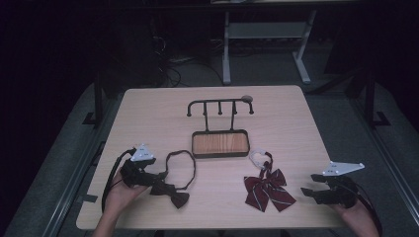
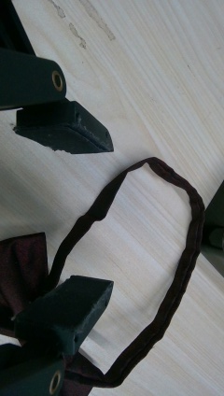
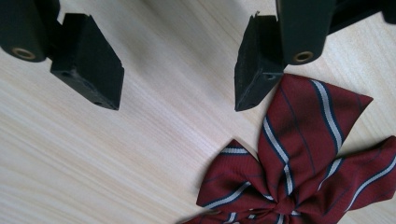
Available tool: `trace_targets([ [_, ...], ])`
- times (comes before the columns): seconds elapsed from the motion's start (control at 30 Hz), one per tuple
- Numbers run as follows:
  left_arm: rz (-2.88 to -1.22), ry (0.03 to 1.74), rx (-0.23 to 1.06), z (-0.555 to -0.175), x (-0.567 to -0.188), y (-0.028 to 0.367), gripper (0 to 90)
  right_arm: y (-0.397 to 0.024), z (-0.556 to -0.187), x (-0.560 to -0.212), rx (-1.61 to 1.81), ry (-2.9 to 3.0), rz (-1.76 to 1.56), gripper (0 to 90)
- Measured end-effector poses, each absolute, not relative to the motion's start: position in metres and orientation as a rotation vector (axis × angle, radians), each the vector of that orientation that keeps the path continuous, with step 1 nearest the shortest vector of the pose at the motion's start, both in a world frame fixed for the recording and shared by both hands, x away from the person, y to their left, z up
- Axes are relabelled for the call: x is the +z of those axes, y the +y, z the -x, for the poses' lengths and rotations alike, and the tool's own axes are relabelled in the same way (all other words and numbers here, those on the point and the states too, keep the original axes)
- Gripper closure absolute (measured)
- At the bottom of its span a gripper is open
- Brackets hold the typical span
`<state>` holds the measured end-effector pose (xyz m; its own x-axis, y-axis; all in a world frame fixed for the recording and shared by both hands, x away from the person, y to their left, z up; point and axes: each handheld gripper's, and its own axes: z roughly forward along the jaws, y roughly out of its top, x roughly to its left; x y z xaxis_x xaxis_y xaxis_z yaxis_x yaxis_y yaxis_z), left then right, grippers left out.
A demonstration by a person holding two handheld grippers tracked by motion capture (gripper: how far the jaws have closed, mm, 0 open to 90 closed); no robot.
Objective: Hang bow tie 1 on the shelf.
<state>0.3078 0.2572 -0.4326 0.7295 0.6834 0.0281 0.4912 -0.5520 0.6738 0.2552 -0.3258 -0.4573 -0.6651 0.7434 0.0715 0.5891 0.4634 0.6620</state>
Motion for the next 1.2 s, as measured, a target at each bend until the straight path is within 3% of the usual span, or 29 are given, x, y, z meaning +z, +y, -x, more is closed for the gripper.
trace_targets([
  [0.83,-2.253,0.854,0.41,-0.302,-0.427,0.261,28.5,-0.292,-0.275,-0.437,0.989,2.581,-1.125,24.2],
  [1.2,-2.261,0.854,0.384,-0.303,-0.429,0.258,28.5,-0.28,-0.285,-0.424,0.923,2.636,-1.064,24.2],
])
